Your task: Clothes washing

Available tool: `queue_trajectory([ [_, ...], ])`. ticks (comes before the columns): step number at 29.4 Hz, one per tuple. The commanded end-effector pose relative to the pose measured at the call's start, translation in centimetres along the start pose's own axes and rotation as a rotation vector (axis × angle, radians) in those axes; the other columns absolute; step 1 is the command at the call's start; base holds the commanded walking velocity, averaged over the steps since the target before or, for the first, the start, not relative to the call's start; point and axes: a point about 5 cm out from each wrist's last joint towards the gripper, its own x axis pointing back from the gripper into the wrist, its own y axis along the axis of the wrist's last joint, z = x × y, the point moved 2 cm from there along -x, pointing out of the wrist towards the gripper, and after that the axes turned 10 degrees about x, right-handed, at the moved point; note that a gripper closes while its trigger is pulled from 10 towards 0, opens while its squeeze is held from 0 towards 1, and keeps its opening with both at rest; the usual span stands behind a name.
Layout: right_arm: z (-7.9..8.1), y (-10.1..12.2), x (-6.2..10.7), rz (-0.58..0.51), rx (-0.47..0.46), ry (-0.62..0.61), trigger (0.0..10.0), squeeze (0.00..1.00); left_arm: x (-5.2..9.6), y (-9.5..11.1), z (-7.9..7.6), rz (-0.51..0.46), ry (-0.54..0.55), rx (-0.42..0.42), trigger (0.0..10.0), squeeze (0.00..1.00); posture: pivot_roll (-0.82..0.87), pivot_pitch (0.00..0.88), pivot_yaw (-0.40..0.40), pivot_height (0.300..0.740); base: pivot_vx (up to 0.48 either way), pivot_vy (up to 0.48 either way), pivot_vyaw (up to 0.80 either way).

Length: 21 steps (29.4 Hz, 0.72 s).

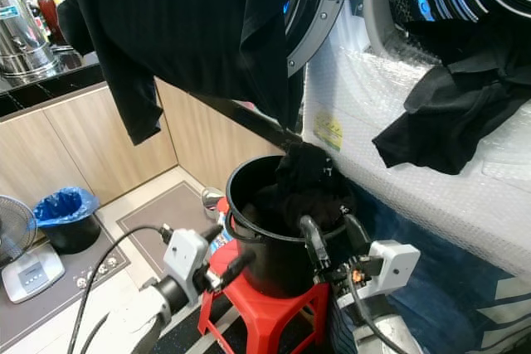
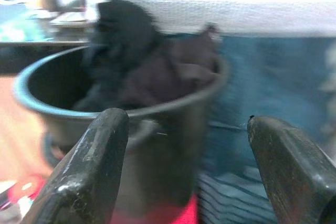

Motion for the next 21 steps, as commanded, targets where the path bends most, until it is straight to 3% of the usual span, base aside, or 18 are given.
queue_trajectory([
  [1,0.1,-0.4,0.3,0.016,0.013,0.019,10.0,0.00,0.2,0.3,-0.6,0.001,-0.051,0.011,10.0,0.00,-0.12,0.065,0.066,0.740,0.000,0.000,0.00],
  [10,-2.1,-1.8,1.4,0.071,0.095,-0.049,10.0,0.00,1.8,-0.7,0.1,0.042,-0.041,-0.003,10.0,0.00,-0.12,0.065,0.052,0.740,0.000,0.000,0.00],
  [14,-2.8,-2.7,1.8,0.093,0.105,-0.102,10.0,0.00,2.0,-0.9,0.7,0.009,0.040,0.056,10.0,0.00,-0.12,0.067,0.046,0.740,0.000,0.000,0.00],
  [21,-2.5,-3.4,2.0,0.097,0.090,-0.131,10.0,0.00,2.2,-1.1,0.6,-0.007,0.084,0.065,10.0,0.00,-0.11,0.072,0.034,0.740,0.000,0.000,0.00],
])
